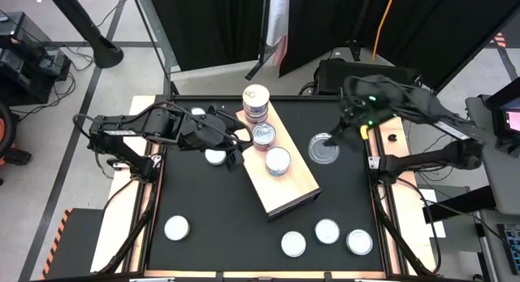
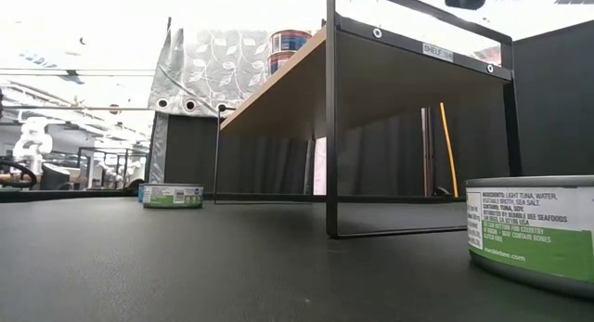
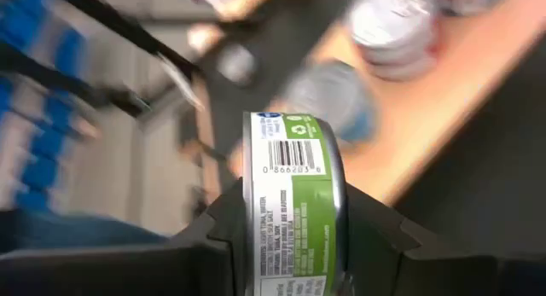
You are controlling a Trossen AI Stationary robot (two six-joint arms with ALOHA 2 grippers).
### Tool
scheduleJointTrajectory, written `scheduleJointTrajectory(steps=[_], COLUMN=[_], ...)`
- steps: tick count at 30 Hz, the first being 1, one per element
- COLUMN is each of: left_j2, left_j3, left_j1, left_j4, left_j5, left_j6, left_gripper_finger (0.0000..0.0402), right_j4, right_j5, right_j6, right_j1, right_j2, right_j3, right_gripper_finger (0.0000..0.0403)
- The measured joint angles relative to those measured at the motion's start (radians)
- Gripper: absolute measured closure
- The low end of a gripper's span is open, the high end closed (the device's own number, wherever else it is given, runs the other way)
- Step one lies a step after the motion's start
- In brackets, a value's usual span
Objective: Stack canned seafood by type on shelf
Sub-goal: Put the green tuna can on the shelf
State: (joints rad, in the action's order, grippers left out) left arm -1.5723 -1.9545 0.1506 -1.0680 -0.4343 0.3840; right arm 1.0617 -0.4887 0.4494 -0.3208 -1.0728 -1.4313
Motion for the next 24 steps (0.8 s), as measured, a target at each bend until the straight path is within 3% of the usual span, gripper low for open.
scheduleJointTrajectory(steps=[3,9,16,24], left_j2=[0.0,0.0,0.0,0.0], left_j3=[0.0,0.0,0.0,0.0], left_j1=[-0.013,-0.042,-0.048,-0.048], left_j4=[0.0,0.001,0.002,-0.027], left_j5=[0.0,0.0,0.007,0.008], left_j6=[-0.005,-0.013,-0.026,-0.024], left_gripper_finger=[0.013,0.013,0.013,0.013], right_j4=[-0.106,-0.283,-0.525,-0.627], right_j5=[0.051,0.251,0.253,0.339], right_j6=[0.176,0.345,0.574,0.702], right_j1=[0.102,0.262,0.377,0.44], right_j2=[0.045,0.045,-0.027,-0.072], right_j3=[0.028,0.126,0.316,0.44], right_gripper_finger=[0.028,0.0279,0.0278,0.0278])
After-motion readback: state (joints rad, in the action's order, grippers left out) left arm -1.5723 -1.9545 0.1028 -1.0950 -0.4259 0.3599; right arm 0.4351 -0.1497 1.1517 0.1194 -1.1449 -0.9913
